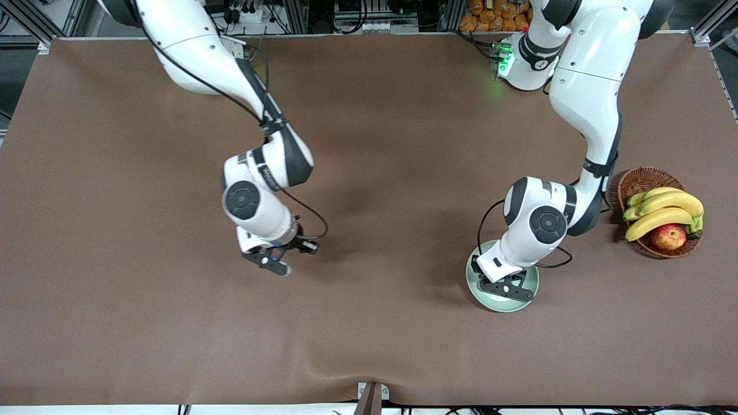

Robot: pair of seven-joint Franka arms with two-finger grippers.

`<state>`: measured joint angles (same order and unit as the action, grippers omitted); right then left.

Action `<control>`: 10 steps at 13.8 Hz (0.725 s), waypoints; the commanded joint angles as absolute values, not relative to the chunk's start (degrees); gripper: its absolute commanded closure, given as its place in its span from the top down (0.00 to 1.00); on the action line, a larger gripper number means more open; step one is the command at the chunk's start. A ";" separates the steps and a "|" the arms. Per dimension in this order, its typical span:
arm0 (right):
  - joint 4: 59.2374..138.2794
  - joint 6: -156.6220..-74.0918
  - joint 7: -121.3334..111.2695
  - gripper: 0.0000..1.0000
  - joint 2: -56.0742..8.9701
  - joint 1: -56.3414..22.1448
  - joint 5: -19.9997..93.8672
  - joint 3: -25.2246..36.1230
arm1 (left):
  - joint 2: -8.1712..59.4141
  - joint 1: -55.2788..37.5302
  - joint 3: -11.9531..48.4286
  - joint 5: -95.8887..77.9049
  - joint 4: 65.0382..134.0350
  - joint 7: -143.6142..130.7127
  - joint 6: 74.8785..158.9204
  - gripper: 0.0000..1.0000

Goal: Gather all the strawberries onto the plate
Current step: 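Drop the strawberry into the plate while the right gripper grasps the last, then carry the last strawberry mid-table and release it with the right gripper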

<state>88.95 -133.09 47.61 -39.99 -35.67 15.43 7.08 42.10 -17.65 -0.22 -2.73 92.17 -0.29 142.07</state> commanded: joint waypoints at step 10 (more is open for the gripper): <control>82.97 -143.79 73.73 0.99 -48.08 -43.86 16.26 2.81 | 37.53 -19.07 4.47 -2.11 91.93 -5.08 141.77 1.00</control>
<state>84.71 -144.02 71.90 -47.41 -43.91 15.47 2.58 39.66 -18.56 2.81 -2.73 91.17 -2.38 142.12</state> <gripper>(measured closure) 0.656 0.000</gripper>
